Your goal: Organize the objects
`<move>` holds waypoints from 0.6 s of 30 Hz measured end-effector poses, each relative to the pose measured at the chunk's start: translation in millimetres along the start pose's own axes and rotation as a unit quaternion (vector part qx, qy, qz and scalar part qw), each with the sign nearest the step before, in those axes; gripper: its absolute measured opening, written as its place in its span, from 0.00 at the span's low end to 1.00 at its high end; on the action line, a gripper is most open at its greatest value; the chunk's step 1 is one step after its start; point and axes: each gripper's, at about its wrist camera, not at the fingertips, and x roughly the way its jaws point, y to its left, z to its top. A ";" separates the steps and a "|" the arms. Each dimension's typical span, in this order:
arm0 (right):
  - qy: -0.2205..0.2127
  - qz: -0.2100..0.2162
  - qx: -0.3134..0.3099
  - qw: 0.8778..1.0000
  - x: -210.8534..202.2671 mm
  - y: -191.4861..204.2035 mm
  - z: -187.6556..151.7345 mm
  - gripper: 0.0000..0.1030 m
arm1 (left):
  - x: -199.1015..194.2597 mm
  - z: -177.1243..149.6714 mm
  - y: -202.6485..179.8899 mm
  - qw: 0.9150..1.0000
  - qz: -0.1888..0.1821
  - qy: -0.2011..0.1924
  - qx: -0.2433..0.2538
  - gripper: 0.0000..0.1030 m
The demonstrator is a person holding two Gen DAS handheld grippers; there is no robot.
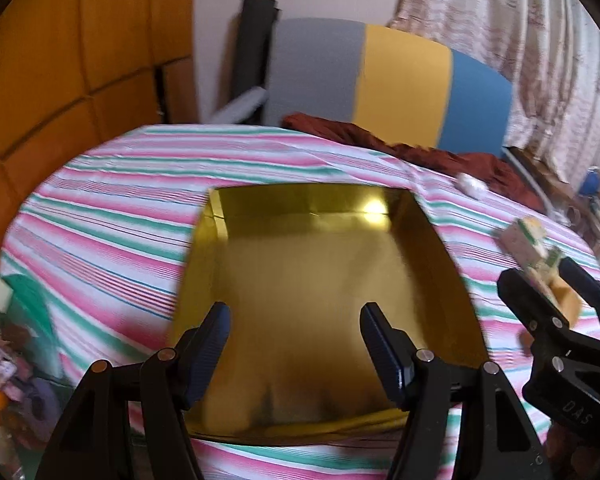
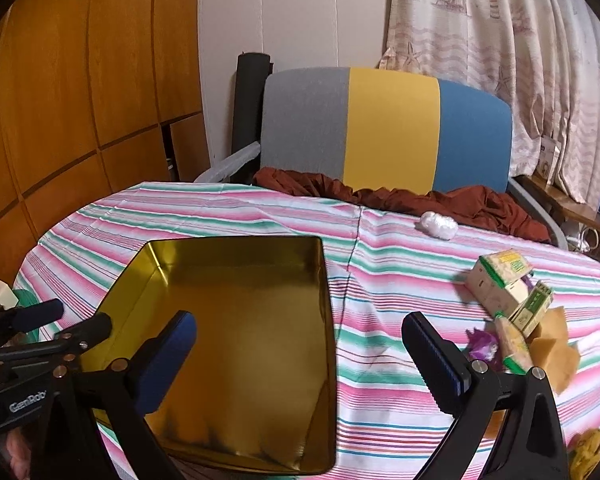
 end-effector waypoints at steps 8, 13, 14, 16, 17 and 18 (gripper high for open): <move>0.021 -0.048 0.032 0.998 -20.6 -71.0 -16.5 0.83 | 6.8 -4.5 -55.6 0.988 -0.151 0.026 0.033 0.66; 0.045 -0.130 0.066 0.988 -42.7 -143.6 -39.9 0.85 | 5.7 -10.8 -113.3 0.977 -0.175 0.029 0.119 0.68; 0.051 -0.152 0.071 0.984 -46.2 -157.9 -45.7 0.86 | 5.8 -11.4 -122.9 0.974 -0.184 0.032 0.131 0.68; 0.074 -0.204 0.088 0.972 -53.9 -193.7 -61.9 0.90 | 5.5 -14.4 -146.4 0.966 -0.200 0.036 0.160 0.69; 0.083 -0.224 0.096 0.966 -56.6 -206.8 -68.0 0.93 | 4.5 -16.0 -155.4 0.963 -0.205 0.037 0.173 0.70; 0.099 -0.251 0.109 0.957 -59.9 -223.8 -77.2 0.93 | 5.2 -17.7 -168.7 0.958 -0.212 0.039 0.189 0.70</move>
